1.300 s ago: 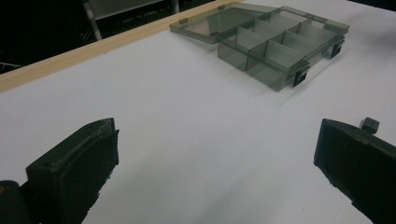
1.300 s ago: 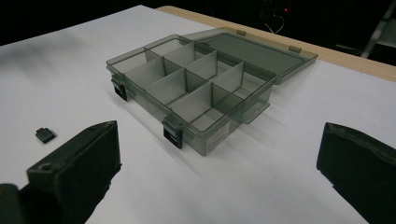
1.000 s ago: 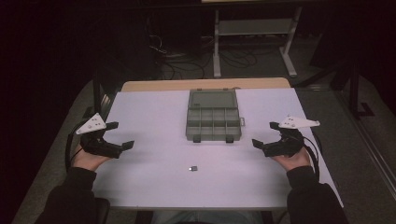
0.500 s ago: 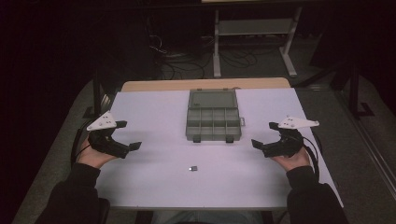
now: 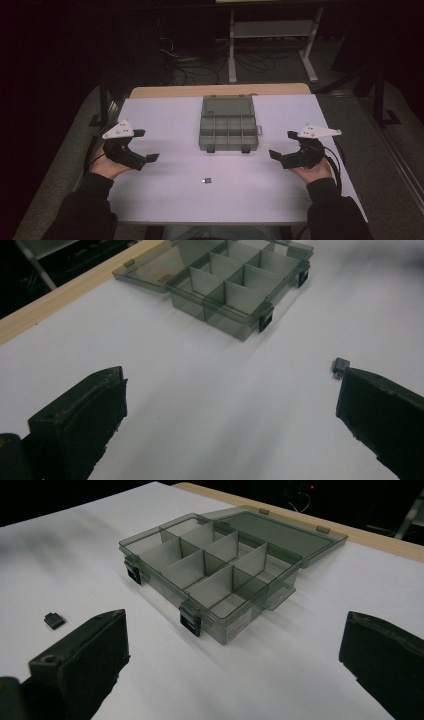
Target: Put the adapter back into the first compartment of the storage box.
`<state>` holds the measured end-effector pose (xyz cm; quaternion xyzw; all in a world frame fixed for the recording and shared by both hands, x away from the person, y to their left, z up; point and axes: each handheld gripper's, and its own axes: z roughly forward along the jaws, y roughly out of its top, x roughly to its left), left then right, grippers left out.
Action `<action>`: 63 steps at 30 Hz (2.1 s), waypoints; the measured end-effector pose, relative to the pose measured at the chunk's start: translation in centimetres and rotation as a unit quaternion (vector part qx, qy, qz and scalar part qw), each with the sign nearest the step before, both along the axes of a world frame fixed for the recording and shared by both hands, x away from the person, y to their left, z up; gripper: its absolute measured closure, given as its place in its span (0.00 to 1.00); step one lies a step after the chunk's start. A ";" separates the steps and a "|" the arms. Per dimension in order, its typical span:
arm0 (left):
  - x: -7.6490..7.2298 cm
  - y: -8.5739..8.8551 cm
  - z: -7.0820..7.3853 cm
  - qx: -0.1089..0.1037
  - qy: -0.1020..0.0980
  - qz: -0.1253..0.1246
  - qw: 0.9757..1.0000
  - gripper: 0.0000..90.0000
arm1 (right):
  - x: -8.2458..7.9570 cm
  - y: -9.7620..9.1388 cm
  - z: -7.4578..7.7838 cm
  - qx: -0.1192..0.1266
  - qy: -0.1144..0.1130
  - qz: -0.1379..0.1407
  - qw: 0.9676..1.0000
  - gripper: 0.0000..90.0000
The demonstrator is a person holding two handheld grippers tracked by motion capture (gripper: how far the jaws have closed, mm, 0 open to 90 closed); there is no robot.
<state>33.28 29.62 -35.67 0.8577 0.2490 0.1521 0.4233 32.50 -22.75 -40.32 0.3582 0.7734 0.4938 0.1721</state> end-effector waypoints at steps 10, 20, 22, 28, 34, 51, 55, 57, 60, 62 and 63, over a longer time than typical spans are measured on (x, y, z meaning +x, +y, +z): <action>0.3 -1.3 -0.5 0.006 0.009 -0.014 1.000 0.00 | 0.0 0.1 0.0 -0.004 -0.001 0.001 1.000 0.00; 0.4 -2.4 -0.7 0.011 0.013 -0.029 0.999 0.00 | 0.0 0.1 0.0 -0.005 -0.001 0.002 1.000 0.00; 0.4 -2.6 -0.7 0.012 0.014 -0.031 0.999 0.00 | 0.0 0.1 0.0 -0.005 -0.001 0.002 1.000 0.00; 0.4 -3.4 -1.0 0.019 0.017 -0.041 0.999 0.00 | 0.0 0.1 0.0 -0.005 -0.001 0.003 1.000 0.00; 0.4 -4.1 -1.2 0.019 0.021 -0.048 0.998 0.00 | 0.0 0.2 0.0 -0.006 -0.001 0.004 1.000 0.00; 0.4 -5.9 -1.9 0.035 0.032 -0.071 0.996 0.00 | 0.0 0.3 -0.1 -0.009 0.000 0.005 1.000 0.00; 0.4 -6.4 -2.2 0.041 0.034 -0.076 0.996 0.00 | 0.0 0.3 -0.1 -0.009 0.000 0.005 1.000 0.00; 0.3 -6.7 -2.3 0.041 0.036 -0.079 0.995 0.00 | 0.0 0.3 -0.1 -0.009 0.000 0.006 1.000 0.00; 0.3 -7.2 -2.4 0.040 0.037 -0.083 0.995 0.00 | 0.0 0.3 -0.1 -0.010 0.000 0.006 1.000 0.00; 0.3 -7.5 -2.5 0.041 0.038 -0.086 0.995 0.00 | -0.1 0.3 -0.1 -0.010 0.001 0.006 1.000 0.00; 0.3 -7.7 -2.6 0.042 0.038 -0.088 0.994 0.00 | -0.1 0.3 -0.1 -0.010 0.001 0.007 1.000 0.00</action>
